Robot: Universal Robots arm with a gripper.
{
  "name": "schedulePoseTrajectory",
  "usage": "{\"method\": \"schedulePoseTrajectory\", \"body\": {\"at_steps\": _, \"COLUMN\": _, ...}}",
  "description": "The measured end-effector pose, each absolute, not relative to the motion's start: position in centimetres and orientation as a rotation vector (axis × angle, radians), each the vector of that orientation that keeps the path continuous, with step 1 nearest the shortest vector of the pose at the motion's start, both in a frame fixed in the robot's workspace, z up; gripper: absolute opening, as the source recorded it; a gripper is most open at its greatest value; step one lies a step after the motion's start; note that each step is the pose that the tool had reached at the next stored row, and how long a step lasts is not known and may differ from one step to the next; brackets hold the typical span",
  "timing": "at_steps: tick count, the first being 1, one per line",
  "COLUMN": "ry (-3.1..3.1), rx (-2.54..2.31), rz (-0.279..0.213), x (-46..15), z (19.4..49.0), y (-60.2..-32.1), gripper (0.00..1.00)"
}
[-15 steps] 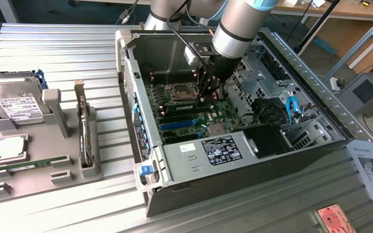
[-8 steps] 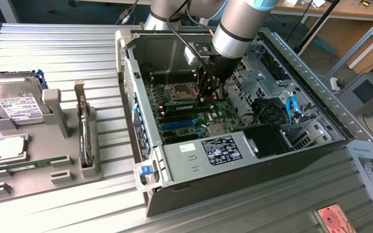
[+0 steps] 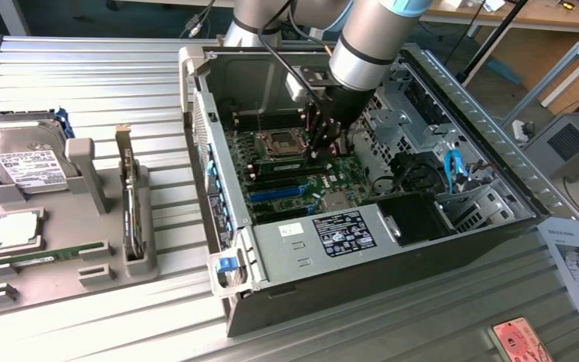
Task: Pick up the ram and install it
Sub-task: 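Insert the ram into the slot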
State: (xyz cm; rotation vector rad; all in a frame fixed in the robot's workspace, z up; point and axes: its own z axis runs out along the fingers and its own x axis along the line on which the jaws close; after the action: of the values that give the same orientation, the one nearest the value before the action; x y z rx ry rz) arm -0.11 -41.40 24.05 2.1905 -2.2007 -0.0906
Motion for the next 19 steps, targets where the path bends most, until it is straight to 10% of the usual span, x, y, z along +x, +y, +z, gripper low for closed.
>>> {"method": "schedulePoseTrajectory", "body": {"at_steps": 19, "ry": -2.201, "rx": 2.191, "rz": -0.090, "x": -0.20, "z": 23.92, "y": -41.29, "gripper": 0.12}}
